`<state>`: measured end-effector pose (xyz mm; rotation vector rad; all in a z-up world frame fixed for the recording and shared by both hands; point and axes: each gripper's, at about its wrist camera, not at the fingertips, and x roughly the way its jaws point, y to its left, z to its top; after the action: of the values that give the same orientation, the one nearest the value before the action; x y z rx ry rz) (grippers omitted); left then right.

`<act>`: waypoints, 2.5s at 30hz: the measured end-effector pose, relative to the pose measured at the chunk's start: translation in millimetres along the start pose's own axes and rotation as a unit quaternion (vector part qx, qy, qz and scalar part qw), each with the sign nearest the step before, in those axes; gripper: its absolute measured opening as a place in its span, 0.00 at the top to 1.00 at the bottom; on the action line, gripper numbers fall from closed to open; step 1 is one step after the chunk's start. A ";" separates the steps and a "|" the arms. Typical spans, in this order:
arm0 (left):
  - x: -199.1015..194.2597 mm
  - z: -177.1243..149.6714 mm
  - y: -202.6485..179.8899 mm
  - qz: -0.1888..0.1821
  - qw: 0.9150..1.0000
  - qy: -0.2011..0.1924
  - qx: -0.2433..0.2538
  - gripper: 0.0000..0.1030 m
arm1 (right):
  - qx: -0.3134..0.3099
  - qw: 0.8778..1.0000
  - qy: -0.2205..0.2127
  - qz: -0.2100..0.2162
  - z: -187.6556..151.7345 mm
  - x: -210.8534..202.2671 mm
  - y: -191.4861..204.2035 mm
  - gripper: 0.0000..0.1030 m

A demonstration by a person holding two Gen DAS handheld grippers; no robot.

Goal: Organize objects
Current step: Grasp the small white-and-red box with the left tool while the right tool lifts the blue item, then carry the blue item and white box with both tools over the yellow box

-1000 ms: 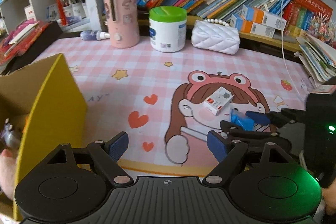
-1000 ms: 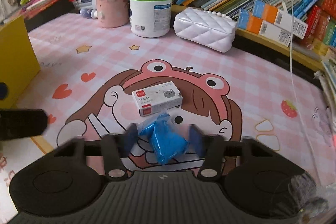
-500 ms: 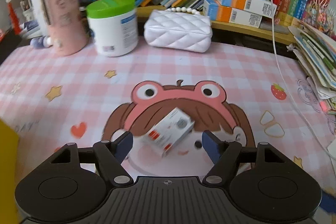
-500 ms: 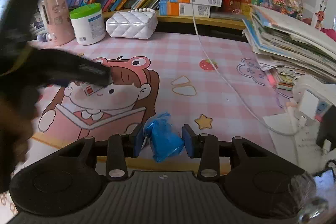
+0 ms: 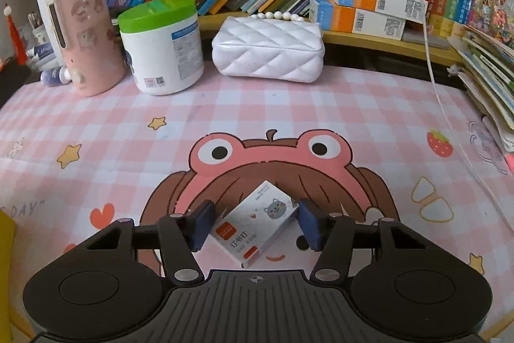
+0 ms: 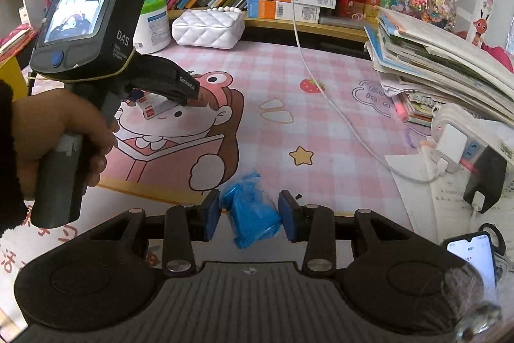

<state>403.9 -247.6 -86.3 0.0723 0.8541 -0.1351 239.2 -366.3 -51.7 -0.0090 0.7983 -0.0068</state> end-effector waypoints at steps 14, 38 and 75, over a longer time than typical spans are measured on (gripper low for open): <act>-88.6 -39.6 45.7 -0.063 0.998 -0.027 0.005 0.74 | 0.009 1.000 0.004 0.003 -14.9 -31.6 43.4 0.65; -254.7 -159.4 138.8 -0.073 0.992 -0.105 -0.009 0.74 | -0.030 0.999 -0.027 0.026 -42.1 -95.1 138.5 0.66; -388.7 -282.0 309.3 0.024 0.985 -0.137 -0.098 0.74 | -0.106 0.984 -0.053 0.131 -120.8 -203.1 343.7 0.67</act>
<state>-13.2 126.4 25.5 -0.1085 0.5876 -0.0146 11.8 -21.4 5.8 -0.1051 0.6849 0.3262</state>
